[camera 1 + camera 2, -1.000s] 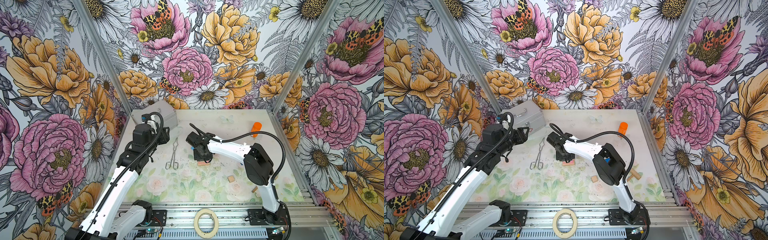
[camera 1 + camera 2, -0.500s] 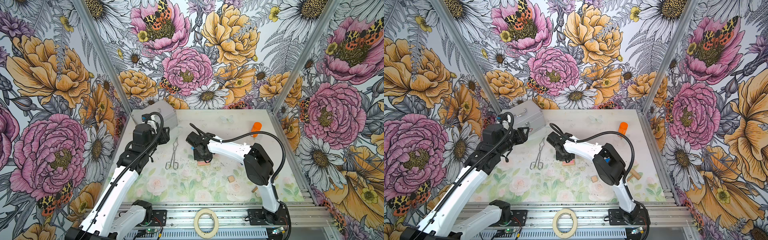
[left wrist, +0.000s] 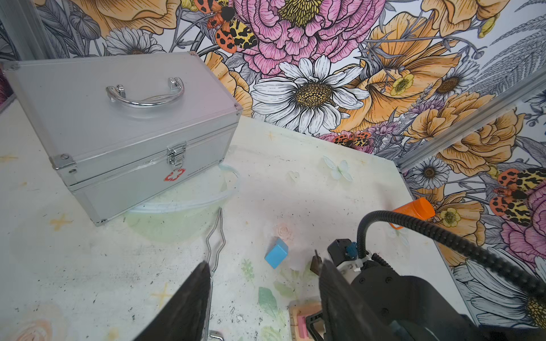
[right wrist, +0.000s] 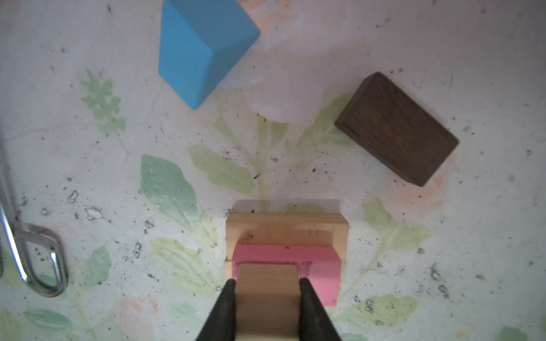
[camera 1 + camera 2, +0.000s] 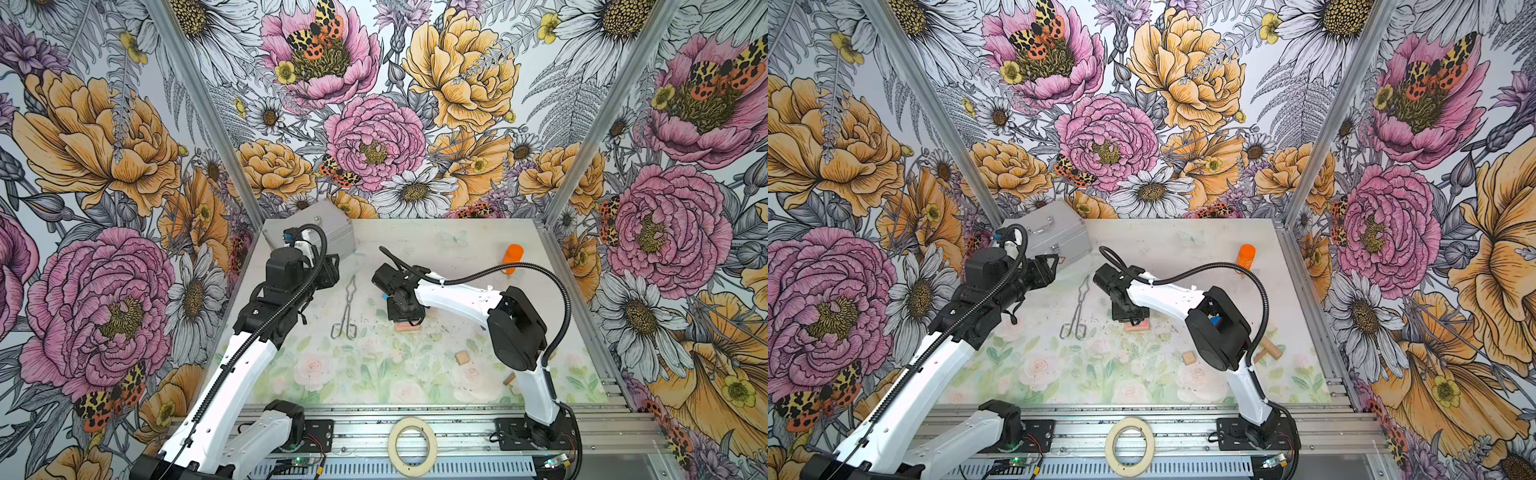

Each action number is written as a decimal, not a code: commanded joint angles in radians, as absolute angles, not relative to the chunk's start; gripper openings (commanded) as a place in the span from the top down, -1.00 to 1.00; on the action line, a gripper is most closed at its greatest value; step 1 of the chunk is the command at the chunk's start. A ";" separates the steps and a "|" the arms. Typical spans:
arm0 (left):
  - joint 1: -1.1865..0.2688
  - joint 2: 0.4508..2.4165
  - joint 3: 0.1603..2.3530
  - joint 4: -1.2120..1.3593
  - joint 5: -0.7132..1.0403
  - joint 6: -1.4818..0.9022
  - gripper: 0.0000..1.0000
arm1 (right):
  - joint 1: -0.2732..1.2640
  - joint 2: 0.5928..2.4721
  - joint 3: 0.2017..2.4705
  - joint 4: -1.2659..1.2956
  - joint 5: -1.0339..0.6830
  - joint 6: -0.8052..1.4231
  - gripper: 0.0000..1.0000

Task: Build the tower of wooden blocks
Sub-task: 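Lower the cube onto the wooden base beside the pink block, then open the right gripper and raise it off the placed cube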

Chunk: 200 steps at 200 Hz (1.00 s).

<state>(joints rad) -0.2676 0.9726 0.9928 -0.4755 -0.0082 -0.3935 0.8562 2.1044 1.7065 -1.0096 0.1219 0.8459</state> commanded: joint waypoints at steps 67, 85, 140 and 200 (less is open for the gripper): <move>-0.279 0.974 0.979 -0.484 -0.015 -0.376 -0.21 | 0.851 2.114 1.705 -0.999 0.125 0.858 0.20; -0.280 0.972 0.979 -0.483 -0.014 -0.376 -0.21 | 0.852 2.113 1.706 -0.999 0.127 0.858 0.15; -0.280 0.974 0.978 -0.484 -0.016 -0.376 -0.21 | 0.844 2.059 1.709 -1.002 0.149 0.848 -0.12; -0.279 0.973 0.979 -0.486 -0.019 -0.373 -0.21 | 0.812 1.884 1.649 -1.003 0.190 0.827 -0.23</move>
<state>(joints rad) -0.2710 0.9726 0.9928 -0.4755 -0.0082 -0.3908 0.8330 2.0125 1.6886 -1.0046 0.1452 0.8429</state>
